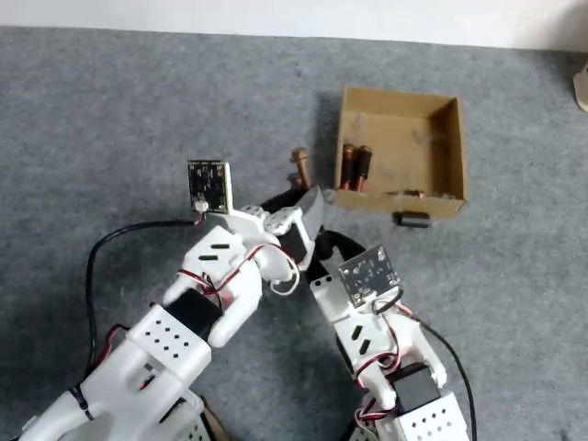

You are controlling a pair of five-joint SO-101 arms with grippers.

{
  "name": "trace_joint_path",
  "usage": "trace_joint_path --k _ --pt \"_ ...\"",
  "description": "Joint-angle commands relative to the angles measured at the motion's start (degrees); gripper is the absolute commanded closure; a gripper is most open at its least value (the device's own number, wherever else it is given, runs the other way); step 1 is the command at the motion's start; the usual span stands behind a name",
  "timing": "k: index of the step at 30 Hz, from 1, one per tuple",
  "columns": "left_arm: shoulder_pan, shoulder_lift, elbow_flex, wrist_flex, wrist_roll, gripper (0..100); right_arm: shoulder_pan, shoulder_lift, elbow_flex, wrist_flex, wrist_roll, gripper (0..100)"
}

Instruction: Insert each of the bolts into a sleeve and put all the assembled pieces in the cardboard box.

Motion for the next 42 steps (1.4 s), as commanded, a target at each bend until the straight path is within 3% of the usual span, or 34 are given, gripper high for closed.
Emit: trace_joint_path --k 1,17,24,36,42 --pt "1.5 -2.1 -0.1 -1.6 0.5 99 1.2 -1.1 6.7 -1.9 0.6 99.5" --pt "3.8 -2.2 0.8 0.3 0.4 99 5.8 -1.1 6.8 -4.4 0.2 99.5" --pt "2.7 -2.2 0.6 0.0 -3.6 99 5.5 -1.0 6.8 -4.2 0.2 99.5" --pt "0.6 -15.6 4.5 -1.8 -3.5 99 4.6 -1.0 6.8 -2.3 0.7 99.5" --pt "0.5 -14.3 5.8 -5.4 -3.6 99 4.6 -1.0 6.8 -2.4 0.7 99.5"
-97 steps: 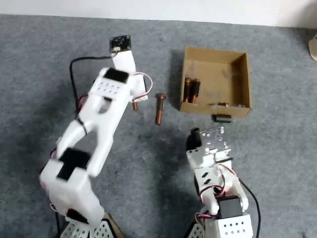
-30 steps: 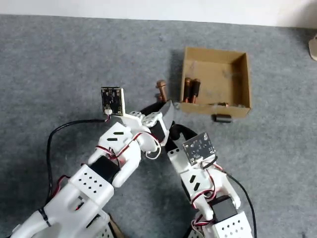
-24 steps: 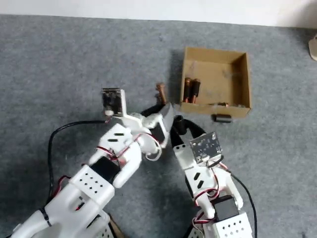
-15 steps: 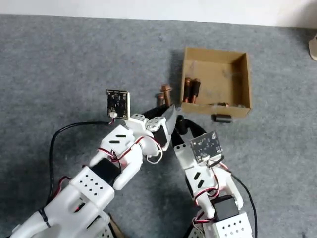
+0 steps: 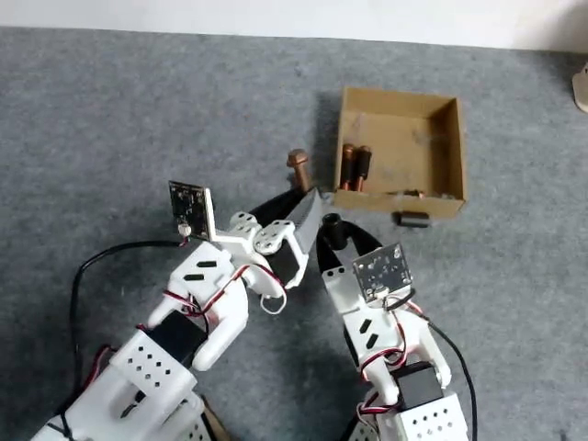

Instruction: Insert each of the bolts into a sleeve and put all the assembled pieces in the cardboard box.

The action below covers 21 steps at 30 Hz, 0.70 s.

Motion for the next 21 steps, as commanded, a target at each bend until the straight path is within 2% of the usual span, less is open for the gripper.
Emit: trace_joint_path --k 1,6,21 --pt "-1.0 0.3 0.7 -6.0 -0.4 99 -0.1 -1.0 6.8 0.0 0.6 99.5" --pt "-0.9 4.9 2.2 -12.9 -0.6 99 -0.1 -1.1 6.5 -0.3 0.6 99.5" --pt "0.2 6.5 2.2 -13.3 -0.4 99 -2.1 -1.1 6.6 -2.2 0.4 99.5"
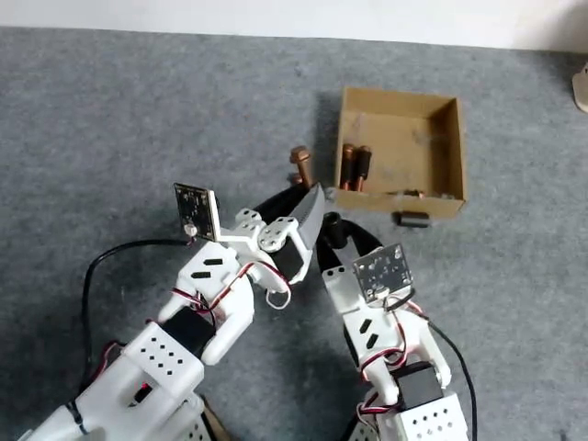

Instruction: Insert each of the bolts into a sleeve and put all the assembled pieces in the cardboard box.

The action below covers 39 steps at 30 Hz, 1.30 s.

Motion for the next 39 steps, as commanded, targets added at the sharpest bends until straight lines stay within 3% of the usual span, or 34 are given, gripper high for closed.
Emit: trace_joint_path --k 1,18,23,39 --pt "0.9 0.0 -0.5 -1.8 -0.4 99 -1.8 -1.1 6.5 -1.5 0.4 99.5" --pt "1.3 0.0 -0.1 -1.3 -0.4 99 -2.6 -1.1 6.4 -1.7 0.0 99.5" --pt "1.1 0.0 0.4 -1.5 -0.6 99 -2.9 -1.1 6.4 -1.5 -5.0 99.5" --pt "0.5 0.1 1.5 -1.3 -1.7 99 -5.3 -1.2 6.4 -1.5 -5.6 99.4"
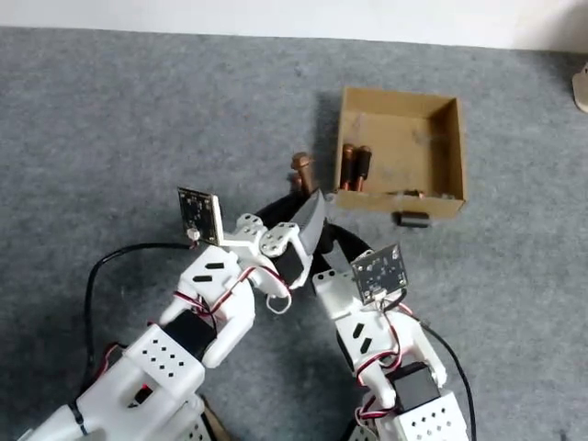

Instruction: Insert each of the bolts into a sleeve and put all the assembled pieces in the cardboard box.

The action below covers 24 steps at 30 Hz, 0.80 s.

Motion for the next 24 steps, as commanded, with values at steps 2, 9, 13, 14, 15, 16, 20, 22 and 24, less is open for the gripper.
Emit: trace_joint_path --k 2,9,13,14,15,16,20,22,24 --pt "-0.5 0.1 -0.5 -0.9 -3.2 99 -2.7 -1.3 6.4 -1.5 -0.8 99.4" --pt "-0.2 0.1 0.4 -1.0 -3.9 99 -0.8 -1.3 6.4 -1.7 -0.4 99.4" --pt "0.5 0.1 0.5 -1.0 -3.9 99 1.3 -1.3 6.3 -1.8 -0.7 99.4" --pt "0.8 0.1 0.5 -0.9 -4.0 99 1.4 -1.3 6.2 -1.8 -0.7 99.4" --pt "0.9 0.1 0.5 -0.8 -4.0 99 1.5 -1.3 6.2 -1.8 -0.6 99.4" --pt "0.9 0.1 0.5 -0.8 -4.0 99 1.5 -1.3 6.2 -1.8 -0.4 99.4" --pt "0.9 0.1 0.5 -0.7 -4.0 95 1.8 -1.3 6.3 -3.3 -0.4 99.4" --pt "1.0 0.1 0.5 -0.7 -4.0 89 3.3 -1.3 6.3 -3.8 -0.5 99.4" --pt "1.1 0.1 0.5 -0.5 -4.0 84 4.4 -1.3 6.3 -3.8 -0.7 99.4"
